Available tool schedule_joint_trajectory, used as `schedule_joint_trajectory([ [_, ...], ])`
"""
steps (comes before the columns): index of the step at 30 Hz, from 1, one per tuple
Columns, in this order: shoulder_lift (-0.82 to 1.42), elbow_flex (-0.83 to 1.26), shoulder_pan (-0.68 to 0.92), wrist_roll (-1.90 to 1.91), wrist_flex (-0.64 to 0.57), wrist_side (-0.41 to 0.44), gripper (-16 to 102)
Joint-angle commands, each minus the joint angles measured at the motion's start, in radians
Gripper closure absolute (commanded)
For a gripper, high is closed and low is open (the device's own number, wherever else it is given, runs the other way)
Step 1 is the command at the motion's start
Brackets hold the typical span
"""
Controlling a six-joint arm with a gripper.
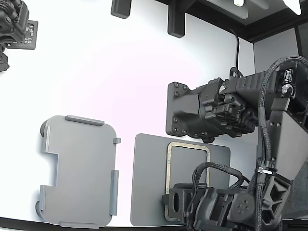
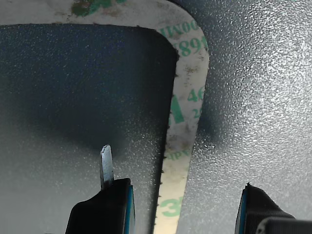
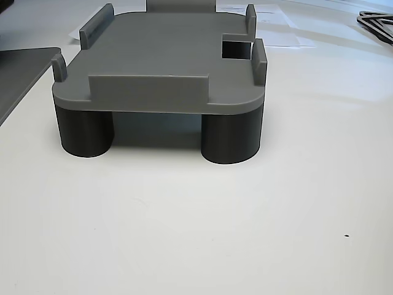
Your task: Move top rectangular frame to the holder.
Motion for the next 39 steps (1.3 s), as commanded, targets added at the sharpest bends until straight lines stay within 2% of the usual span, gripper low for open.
schedule_joint_trajectory([
  [1,0.021,-0.014,-0.023,-0.003,-0.011,0.003,-2],
  [9,-0.017,-0.029,-0.035,0.009,-0.028,-0.009,-3],
  [30,-0.020,-0.003,-0.028,-0.003,-0.043,-0.008,15],
  [35,-0.021,0.006,-0.023,0.011,-0.057,-0.008,24],
  [39,-0.029,0.000,-0.018,0.023,-0.055,0.003,39],
])
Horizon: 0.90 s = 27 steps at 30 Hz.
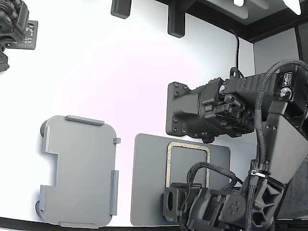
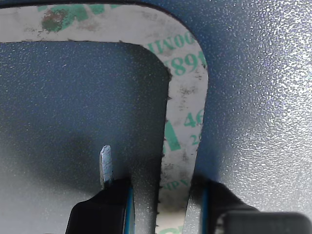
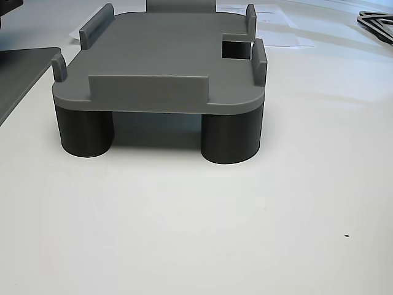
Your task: Move top rectangular frame to the holder.
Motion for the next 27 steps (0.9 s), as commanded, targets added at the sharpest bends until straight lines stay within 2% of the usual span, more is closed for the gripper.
schedule_joint_trajectory([
  [1,0.015,-0.023,-0.008,0.008,-0.006,0.011,44],
  [7,0.012,-0.014,-0.006,0.034,-0.021,0.052,96],
  [14,0.011,-0.130,-0.005,0.081,0.075,0.098,97],
  [18,0.040,-0.236,-0.009,0.195,0.163,0.172,97],
  [25,0.123,-0.307,-0.038,0.776,0.190,0.313,97],
  [27,0.141,-0.308,-0.057,0.834,0.192,0.336,97],
])
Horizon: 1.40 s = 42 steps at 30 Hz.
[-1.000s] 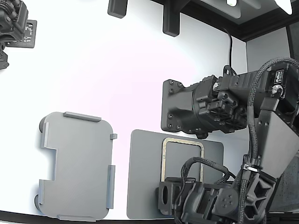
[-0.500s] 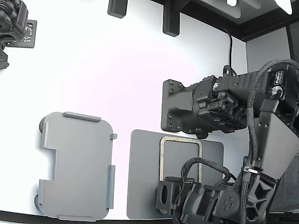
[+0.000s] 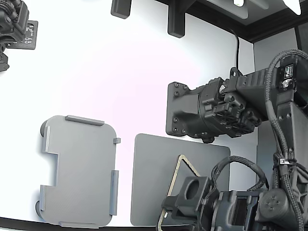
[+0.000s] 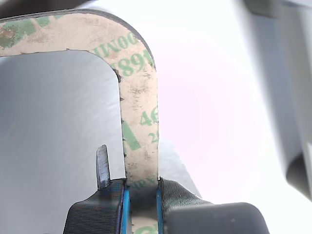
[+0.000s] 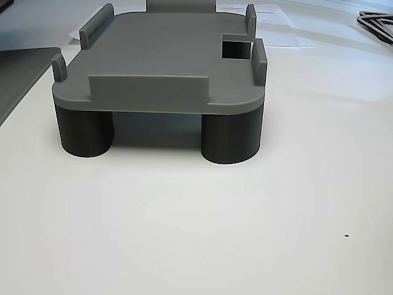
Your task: Move top rectangular frame to the holder.
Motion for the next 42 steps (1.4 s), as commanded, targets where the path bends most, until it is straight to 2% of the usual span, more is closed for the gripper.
schedule_joint_trajectory([
  [1,0.049,-0.028,-0.046,0.252,-0.002,0.023,97],
  [9,0.126,-0.012,-0.147,0.181,-0.015,0.063,97],
  [17,0.129,-0.077,-0.239,-0.035,-0.017,0.046,98],
  [27,0.104,-0.118,-0.247,0.359,-0.008,0.130,99],
  [29,0.081,-0.155,-0.255,0.541,0.015,0.137,99],
  [39,0.029,-0.241,-0.325,0.747,0.028,0.140,99],
  [42,-0.009,-0.275,-0.371,0.761,0.028,0.107,99],
])
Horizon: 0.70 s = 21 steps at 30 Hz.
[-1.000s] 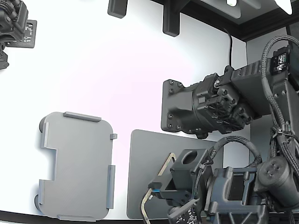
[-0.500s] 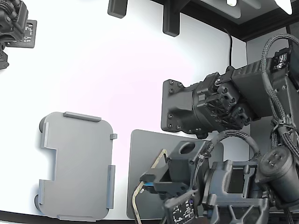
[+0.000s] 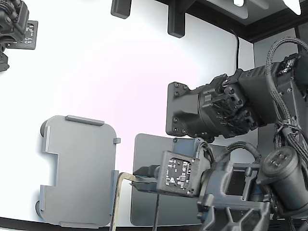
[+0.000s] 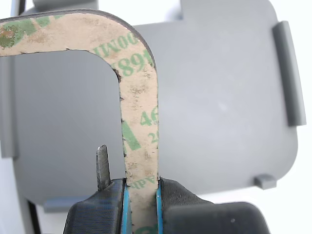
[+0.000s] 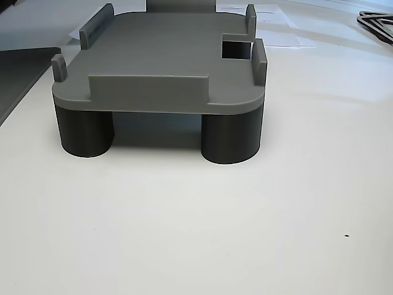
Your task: Move top rectangular frame to the holder.
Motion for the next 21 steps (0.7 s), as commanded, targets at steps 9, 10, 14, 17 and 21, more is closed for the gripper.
schedule_joint_trajectory([
  [9,-0.057,-0.112,-0.127,0.382,0.034,-0.029,99],
  [10,-0.063,-0.109,-0.133,0.436,0.034,-0.029,99],
  [14,-0.072,-0.106,-0.173,0.629,0.031,-0.089,99],
  [17,-0.061,-0.091,-0.196,0.816,0.032,-0.107,99],
  [21,-0.054,-0.048,-0.209,0.979,0.032,-0.115,99],
])
